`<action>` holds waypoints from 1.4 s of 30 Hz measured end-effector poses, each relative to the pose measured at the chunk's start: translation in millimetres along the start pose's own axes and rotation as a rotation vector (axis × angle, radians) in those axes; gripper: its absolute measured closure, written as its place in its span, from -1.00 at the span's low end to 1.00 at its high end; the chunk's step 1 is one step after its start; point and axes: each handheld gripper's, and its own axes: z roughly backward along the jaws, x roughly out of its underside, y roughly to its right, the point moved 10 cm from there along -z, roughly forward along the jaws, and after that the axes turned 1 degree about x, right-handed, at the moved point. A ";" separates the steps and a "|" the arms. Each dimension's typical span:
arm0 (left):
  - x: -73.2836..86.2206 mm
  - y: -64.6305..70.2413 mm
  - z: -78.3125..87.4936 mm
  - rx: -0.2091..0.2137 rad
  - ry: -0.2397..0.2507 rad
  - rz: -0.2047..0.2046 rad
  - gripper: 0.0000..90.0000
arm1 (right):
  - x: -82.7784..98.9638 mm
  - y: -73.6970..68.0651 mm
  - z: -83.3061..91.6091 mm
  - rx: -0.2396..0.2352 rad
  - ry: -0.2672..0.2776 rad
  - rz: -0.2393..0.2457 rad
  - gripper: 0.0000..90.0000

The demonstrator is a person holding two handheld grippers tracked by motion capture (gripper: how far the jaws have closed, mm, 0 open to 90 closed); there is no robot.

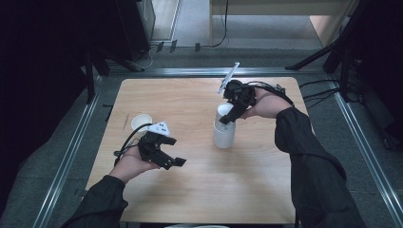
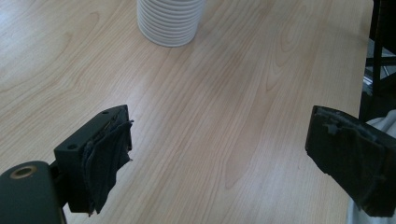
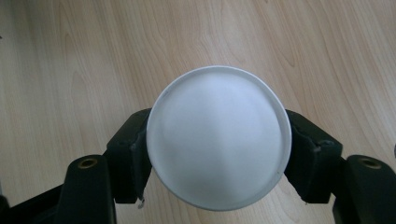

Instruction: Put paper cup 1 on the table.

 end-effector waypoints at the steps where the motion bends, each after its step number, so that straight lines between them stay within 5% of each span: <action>1: 0.1 -0.3 0.0 -0.002 0.000 -0.001 -0.84 | -0.6 -0.2 1.5 0.001 0.002 -0.005 -0.27; 29: -5.1 -3.4 7.7 0.002 0.046 0.019 -0.84 | -25.1 -12.7 60.4 0.034 0.043 0.026 -0.26; 42: -9.5 0.2 8.6 0.012 0.075 0.007 -0.84 | -19.6 -39.6 98.1 0.007 0.116 0.062 -0.25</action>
